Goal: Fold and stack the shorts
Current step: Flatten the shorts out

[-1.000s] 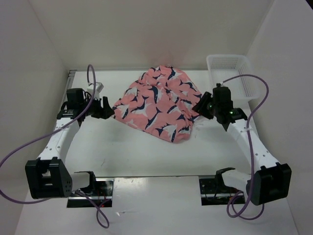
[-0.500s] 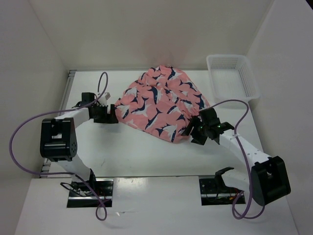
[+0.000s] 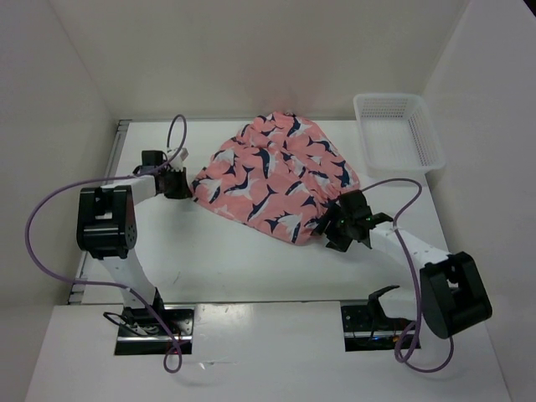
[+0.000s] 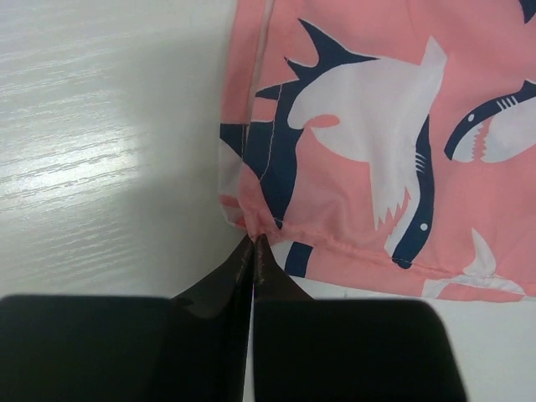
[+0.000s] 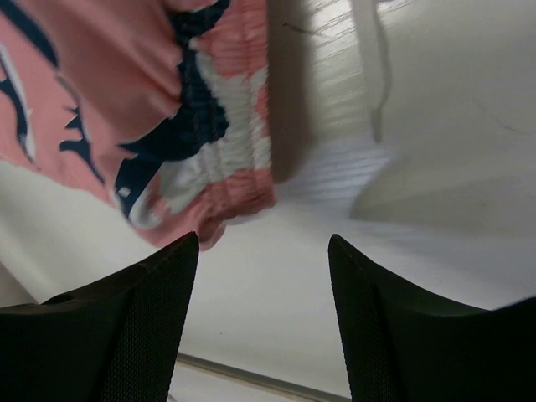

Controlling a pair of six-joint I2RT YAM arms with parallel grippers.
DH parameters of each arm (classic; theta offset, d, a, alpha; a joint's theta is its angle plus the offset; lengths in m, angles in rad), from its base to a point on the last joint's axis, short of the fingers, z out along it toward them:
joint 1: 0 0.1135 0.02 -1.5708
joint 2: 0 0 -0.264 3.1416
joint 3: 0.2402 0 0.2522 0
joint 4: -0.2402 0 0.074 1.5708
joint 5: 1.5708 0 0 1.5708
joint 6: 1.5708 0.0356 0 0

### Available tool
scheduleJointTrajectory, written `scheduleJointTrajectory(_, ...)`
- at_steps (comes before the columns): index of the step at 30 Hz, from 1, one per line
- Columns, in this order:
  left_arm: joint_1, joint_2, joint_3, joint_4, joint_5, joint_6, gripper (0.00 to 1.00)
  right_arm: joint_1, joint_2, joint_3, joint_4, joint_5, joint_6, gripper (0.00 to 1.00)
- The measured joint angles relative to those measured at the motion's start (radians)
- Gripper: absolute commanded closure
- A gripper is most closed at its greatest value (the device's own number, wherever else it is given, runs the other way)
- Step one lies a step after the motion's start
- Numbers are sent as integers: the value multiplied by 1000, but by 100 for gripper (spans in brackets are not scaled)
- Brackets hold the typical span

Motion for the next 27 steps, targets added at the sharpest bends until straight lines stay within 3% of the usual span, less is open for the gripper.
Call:
scheduleJointTrajectory(4,4,1,5,-8,-14,1,100,0,100,31,26,33,20,39)
scheduleJointTrajectory(6,10,1,10,-17,-14,1,100,1,151,53,47,43,33,50)
scheduleJointTrajectory(8,16,1,14,-21,-14,1,100,2,186,61,78,44,51,73)
scheduleJointTrajectory(9,18,1,14,-21,-13,1,100,3,196,63,86,48,57,99)
scheduleJointTrajectory(15,20,-3,14,-43,-7,1,100,14,148,63,27,145,141,100)
scheduleJointTrajectory(18,21,-9,14,-59,4,1,100,15,5,31,-10,176,187,32)
scheduleJointTrajectory(19,22,-13,14,-60,4,2,100,15,-44,19,-14,182,198,16)
scheduleJointTrajectory(20,24,-18,13,-60,5,1,100,15,-80,10,-15,182,199,11)
scheduleJointTrajectory(22,27,-31,8,-61,9,2,100,15,-109,0,-20,175,208,11)
scheduleJointTrajectory(25,30,-57,-6,-63,12,2,100,16,-98,-10,-23,137,237,32)
scheduleJointTrajectory(27,31,-70,-13,-66,12,2,100,23,-94,-28,-13,109,271,40)
